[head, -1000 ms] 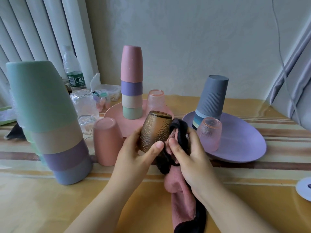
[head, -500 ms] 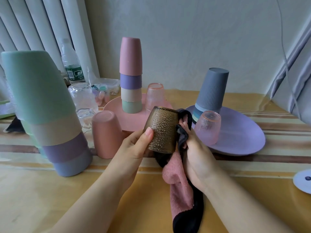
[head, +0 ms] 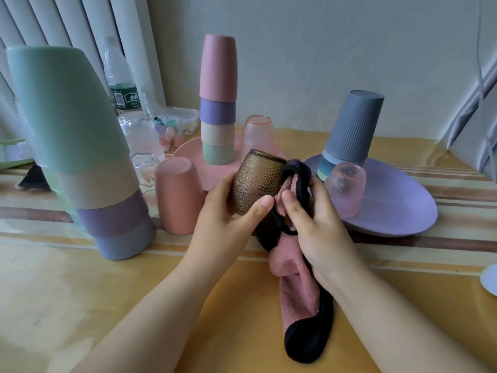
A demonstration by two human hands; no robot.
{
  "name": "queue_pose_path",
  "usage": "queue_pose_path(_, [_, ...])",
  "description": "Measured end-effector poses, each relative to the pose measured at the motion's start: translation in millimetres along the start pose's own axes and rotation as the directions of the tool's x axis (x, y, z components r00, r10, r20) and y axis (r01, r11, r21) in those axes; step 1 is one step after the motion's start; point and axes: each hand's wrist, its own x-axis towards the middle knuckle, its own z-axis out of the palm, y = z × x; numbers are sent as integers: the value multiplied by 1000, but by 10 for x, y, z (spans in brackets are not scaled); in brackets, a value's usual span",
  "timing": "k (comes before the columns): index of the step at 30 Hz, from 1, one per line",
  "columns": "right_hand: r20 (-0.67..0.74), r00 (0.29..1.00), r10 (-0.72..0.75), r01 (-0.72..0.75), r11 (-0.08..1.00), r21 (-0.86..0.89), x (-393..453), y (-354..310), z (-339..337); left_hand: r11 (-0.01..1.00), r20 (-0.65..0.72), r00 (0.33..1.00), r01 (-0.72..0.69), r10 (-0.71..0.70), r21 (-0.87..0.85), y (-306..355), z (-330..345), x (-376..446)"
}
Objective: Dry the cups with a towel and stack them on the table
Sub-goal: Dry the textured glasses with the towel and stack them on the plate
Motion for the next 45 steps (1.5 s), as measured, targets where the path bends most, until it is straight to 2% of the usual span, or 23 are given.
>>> queue_pose_path(6, [-57,998,7,-3,998,60,84,-31,-59,993,167,984,80,-64,-88,33,-16,3])
queue_pose_path(9, [-71,995,71,-49,963,265,120,-84,-90,978,258,961,145,-103,-148,47,-11,-31])
queue_pose_path(12, [22,978,210,-202,903,379,131,-73,-64,951,264,955,199,-134,-237,91,-18,-32])
queue_pose_path(14, [83,958,273,-285,897,339,106,-54,-9,939,223,961,223,-165,-263,128,-31,-10])
queue_pose_path(16, [110,955,274,-293,928,232,62,-6,14,921,190,964,240,-187,-308,138,-50,7])
queue_pose_path(20, [59,974,219,-225,961,163,53,62,11,934,80,975,223,-209,-279,91,-60,40])
queue_pose_path(25, [-13,992,122,-120,989,87,79,38,-34,974,-49,993,95,-107,-207,79,-19,7])
queue_pose_path(27, [-19,996,88,-87,996,11,78,50,-46,987,-45,996,67,-75,-148,47,-17,2])
queue_pose_path(32, [40,999,22,-16,988,-152,34,48,-40,992,24,995,100,-99,-76,47,-27,-6])
queue_pose_path(37, [-20,1000,23,-25,996,-84,64,-8,-64,991,150,983,117,-105,-72,33,-42,-6])
queue_pose_path(39, [-64,995,72,-66,994,90,90,-49,-78,992,222,971,103,-85,-69,38,-22,-26])
queue_pose_path(41, [-49,990,135,-118,959,259,94,-64,-84,990,250,966,98,-69,-105,41,-16,-47])
queue_pose_path(45, [53,982,181,-188,967,173,52,13,-23,951,166,982,130,-86,-279,27,-43,-27])
